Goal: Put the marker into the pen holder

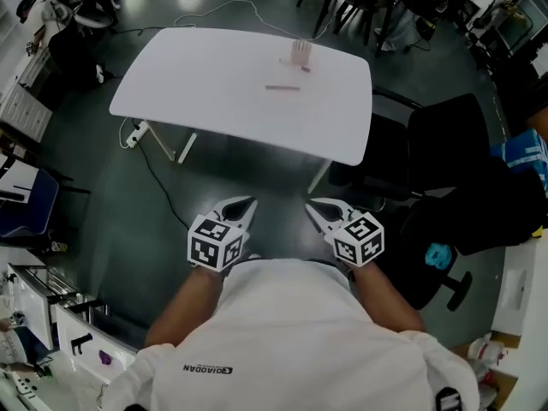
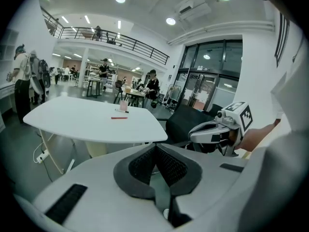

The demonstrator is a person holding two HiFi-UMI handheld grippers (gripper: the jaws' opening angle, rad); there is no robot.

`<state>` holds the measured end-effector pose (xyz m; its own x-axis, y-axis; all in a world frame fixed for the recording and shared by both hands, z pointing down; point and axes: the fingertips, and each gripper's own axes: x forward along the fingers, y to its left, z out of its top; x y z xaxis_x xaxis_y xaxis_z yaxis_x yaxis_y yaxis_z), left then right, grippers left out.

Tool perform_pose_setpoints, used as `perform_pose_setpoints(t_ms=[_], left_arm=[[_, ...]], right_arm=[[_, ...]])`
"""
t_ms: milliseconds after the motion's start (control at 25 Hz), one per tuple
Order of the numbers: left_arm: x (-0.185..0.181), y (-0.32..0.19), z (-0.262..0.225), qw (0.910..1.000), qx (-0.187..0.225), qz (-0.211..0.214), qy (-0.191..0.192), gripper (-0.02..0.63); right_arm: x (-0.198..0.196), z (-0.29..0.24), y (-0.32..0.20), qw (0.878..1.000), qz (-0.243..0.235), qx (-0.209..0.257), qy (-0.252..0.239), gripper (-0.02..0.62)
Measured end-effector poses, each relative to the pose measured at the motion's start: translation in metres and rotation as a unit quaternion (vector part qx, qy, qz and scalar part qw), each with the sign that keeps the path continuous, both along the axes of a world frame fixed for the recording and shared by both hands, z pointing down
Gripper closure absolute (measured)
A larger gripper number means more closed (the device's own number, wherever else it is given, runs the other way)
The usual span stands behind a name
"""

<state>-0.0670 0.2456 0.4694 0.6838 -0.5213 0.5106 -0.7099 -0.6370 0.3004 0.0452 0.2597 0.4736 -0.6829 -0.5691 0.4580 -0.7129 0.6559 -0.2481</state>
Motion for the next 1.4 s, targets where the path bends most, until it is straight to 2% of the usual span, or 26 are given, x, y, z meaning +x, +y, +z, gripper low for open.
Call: perform_pose_setpoints(t_ms=[120, 320, 520, 800, 1120, 1400], left_arm=[[-0.013, -0.003, 0.004, 1.0, 0.002, 0.003, 0.001, 0.578], [-0.037, -0.005, 0.018, 0.9998, -0.021, -0.007, 0.002, 0.578], [-0.044, -0.02, 0.028, 0.9994, -0.028, -0.02, 0.003, 0.578], [-0.029, -0.07, 0.029, 0.9988, -0.028, -0.041, 0.004, 0.578], [-0.01, -0.161, 0.024, 0.9975, -0.029, -0.063, -0.014, 0.578], [0.03, -0.242, 0.022, 0.9957, -0.05, -0.076, 0.014, 0.578]], right_arm=[[-0.015, 0.002, -0.003, 1.0, -0.008, 0.006, 0.013, 0.577], [-0.037, 0.01, -0.012, 1.0, -0.014, -0.002, 0.016, 0.577], [-0.033, 0.016, -0.033, 1.0, -0.008, -0.006, 0.014, 0.577], [-0.013, 0.026, -0.091, 1.0, -0.009, -0.007, 0.003, 0.577], [0.009, 0.021, -0.208, 1.0, -0.022, 0.003, -0.017, 0.577], [0.05, 0.028, -0.283, 0.999, -0.025, -0.001, -0.028, 0.577]])
